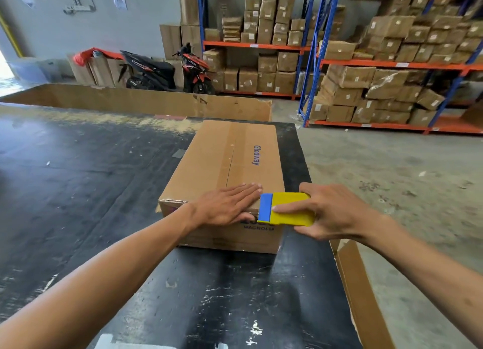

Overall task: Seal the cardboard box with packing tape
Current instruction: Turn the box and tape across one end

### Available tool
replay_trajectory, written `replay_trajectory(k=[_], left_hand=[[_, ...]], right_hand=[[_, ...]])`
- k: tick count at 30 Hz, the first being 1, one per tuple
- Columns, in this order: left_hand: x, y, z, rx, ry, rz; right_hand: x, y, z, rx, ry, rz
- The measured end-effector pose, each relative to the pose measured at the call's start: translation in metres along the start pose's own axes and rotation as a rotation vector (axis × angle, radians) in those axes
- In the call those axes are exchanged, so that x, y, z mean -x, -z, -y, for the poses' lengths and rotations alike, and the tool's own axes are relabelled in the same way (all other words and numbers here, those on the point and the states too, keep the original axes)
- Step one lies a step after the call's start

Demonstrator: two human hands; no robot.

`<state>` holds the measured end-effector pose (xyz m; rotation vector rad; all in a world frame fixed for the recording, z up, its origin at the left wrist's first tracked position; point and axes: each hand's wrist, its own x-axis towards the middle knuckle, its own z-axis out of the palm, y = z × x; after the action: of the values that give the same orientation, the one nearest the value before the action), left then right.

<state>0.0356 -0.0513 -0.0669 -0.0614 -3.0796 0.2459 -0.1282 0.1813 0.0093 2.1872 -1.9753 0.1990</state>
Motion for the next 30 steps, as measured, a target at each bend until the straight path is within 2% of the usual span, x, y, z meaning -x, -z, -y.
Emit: replay_trajectory(k=[3,7,12,20,25,30], left_hand=[[0.001,-0.004,0.004,0.001,-0.005,-0.051],[-0.001,0.002,-0.003,-0.004,0.000,-0.002],[-0.021,0.013,-0.019,-0.032,-0.005,-0.101],[-0.045,0.006,-0.026,0.071,0.006,0.017],[-0.047,0.003,-0.027,0.048,0.009,0.015],[-0.049,-0.002,-0.024,0.038,0.005,-0.011]], right_hand=[[0.024,0.009,-0.017,0.025,-0.013,-0.018],[0.043,0.007,-0.036,-0.001,-0.025,-0.006],[0.042,-0.003,-0.040,-0.018,-0.005,0.006],[0.050,-0.002,-0.047,-0.044,-0.019,-0.036],[0.076,0.006,-0.062,0.020,-0.012,0.001],[0.057,-0.009,-0.056,0.138,0.048,0.006]])
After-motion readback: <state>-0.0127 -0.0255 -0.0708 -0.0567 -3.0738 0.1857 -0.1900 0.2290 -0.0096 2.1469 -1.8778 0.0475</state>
